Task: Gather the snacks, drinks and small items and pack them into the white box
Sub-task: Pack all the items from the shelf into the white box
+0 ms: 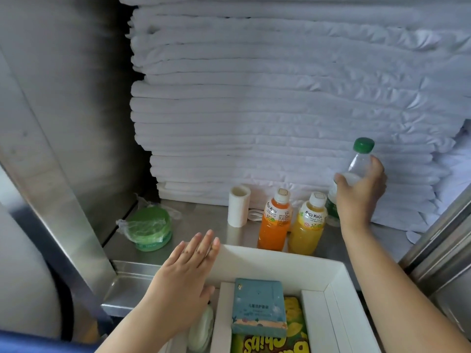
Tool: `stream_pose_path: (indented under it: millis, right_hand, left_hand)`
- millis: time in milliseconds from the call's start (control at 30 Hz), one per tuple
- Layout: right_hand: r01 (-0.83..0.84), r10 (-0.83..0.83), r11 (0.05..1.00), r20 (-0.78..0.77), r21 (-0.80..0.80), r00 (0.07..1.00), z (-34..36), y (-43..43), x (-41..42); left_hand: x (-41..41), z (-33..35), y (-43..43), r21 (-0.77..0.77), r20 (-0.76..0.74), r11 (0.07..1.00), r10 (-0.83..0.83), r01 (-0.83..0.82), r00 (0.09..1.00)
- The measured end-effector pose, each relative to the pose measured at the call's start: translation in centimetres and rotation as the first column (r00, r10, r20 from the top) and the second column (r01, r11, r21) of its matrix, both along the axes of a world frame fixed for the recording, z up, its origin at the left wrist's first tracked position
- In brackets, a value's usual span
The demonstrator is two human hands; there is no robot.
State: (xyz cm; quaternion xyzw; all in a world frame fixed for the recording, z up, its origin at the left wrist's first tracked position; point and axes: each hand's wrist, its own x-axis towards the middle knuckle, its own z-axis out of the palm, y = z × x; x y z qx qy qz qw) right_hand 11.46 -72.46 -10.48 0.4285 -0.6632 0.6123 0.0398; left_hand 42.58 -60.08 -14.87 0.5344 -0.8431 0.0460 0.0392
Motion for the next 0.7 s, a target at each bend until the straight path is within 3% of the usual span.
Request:
stream_pose_path:
  millis: [33,200,367,500,600,700]
  right_hand:
    - [-0.022,0.021,0.999,-0.028,-0.042,0.999,0.7,0.3,0.3]
    - [-0.216,0.188,0.966,-0.186,-0.142,0.964,5.0,2.4,1.6]
    - [-0.440,0.422,0.864,-0.124,-0.243,0.898,8.7,5.5,2.6]
    - [-0.597,0.592,0.781,-0.084,-0.187,0.801,9.3,7.7,3.4]
    - [-0.700,0.699,0.710,-0.043,-0.084,0.714,8.4,8.6,3.9]
    - [-0.775,0.776,0.631,-0.003,0.033,0.631,6.9,9.2,4.4]
  left_hand:
    - [0.1,0.2,0.1,-0.065,0.028,0.997,-0.036,0.038,0.999]
    - [-0.1,0.4,0.2,-0.056,0.053,0.998,-0.037,0.040,0.998]
    - [-0.3,0.8,0.5,-0.020,0.066,1.000,-0.003,0.004,0.998]
    - [-0.2,0.6,0.4,-0.039,0.002,0.999,-0.024,0.024,1.000]
    - [-0.3,1.0,0.4,-0.040,0.043,0.999,0.035,-0.034,0.998]
    - [0.1,-0.3,0.5,0.060,0.028,0.997,0.039,-0.041,0.999]
